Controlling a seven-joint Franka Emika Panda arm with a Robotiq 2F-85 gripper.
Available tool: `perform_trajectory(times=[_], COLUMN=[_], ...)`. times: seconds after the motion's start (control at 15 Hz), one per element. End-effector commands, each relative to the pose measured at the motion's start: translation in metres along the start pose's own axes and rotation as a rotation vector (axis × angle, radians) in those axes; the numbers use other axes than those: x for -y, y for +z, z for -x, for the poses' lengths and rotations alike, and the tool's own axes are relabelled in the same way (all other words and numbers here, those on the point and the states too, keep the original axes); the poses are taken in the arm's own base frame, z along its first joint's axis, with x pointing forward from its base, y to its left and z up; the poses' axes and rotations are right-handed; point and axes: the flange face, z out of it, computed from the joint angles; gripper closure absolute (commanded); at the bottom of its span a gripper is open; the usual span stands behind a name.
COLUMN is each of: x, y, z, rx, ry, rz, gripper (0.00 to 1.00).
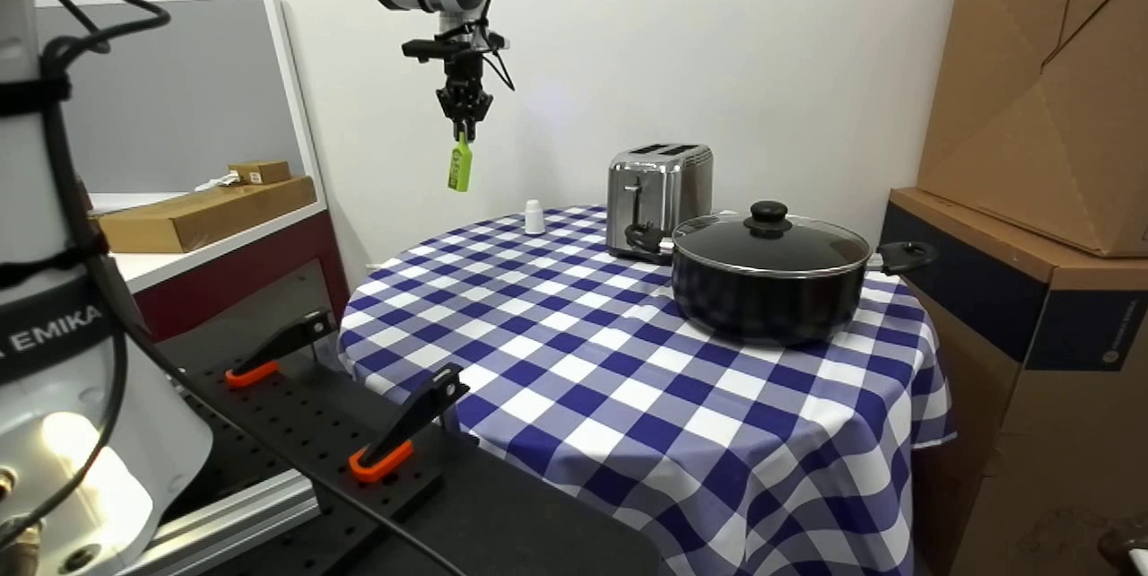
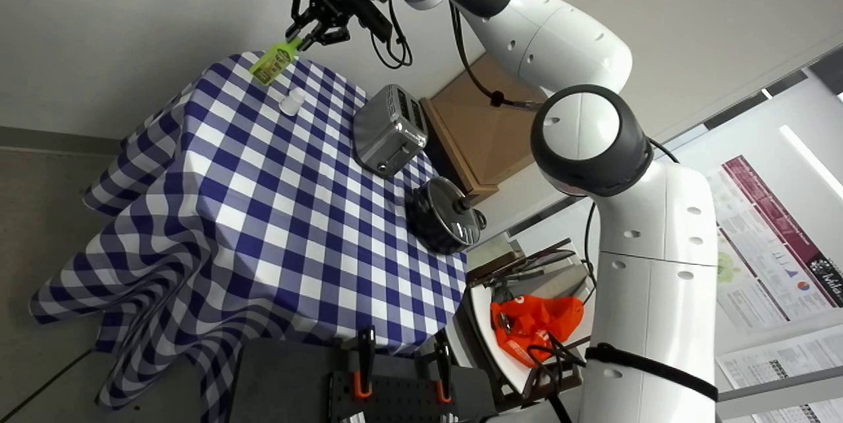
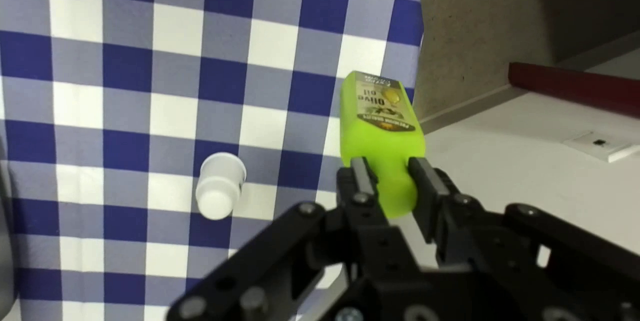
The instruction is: Move the yellow bottle and the salt cellar forwards
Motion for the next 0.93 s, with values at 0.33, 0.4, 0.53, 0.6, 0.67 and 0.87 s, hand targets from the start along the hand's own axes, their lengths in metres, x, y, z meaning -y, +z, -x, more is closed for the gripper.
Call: perform_trajectory(times=[0.33,0.4,0.53,0.6,0.67,0.87], x=[0.015,0.016,0.016,0.014,0.013,0.009], y=[0.035,0.04,0.052,0.058,0.065,0.085], z=[0.084,0.093,0.112,0.121,0.132,0.158], rx=[0.084,0.081,0.069,0.068,0.067,0.069], ry=[-0.171,-0.181,-0.211,-0.222,-0.233,-0.272], rz=[0.123,0.133,0.154,0.16,0.167,0.192], gripper=[0.94,0.94,0.94,0.94,0.94,0.94])
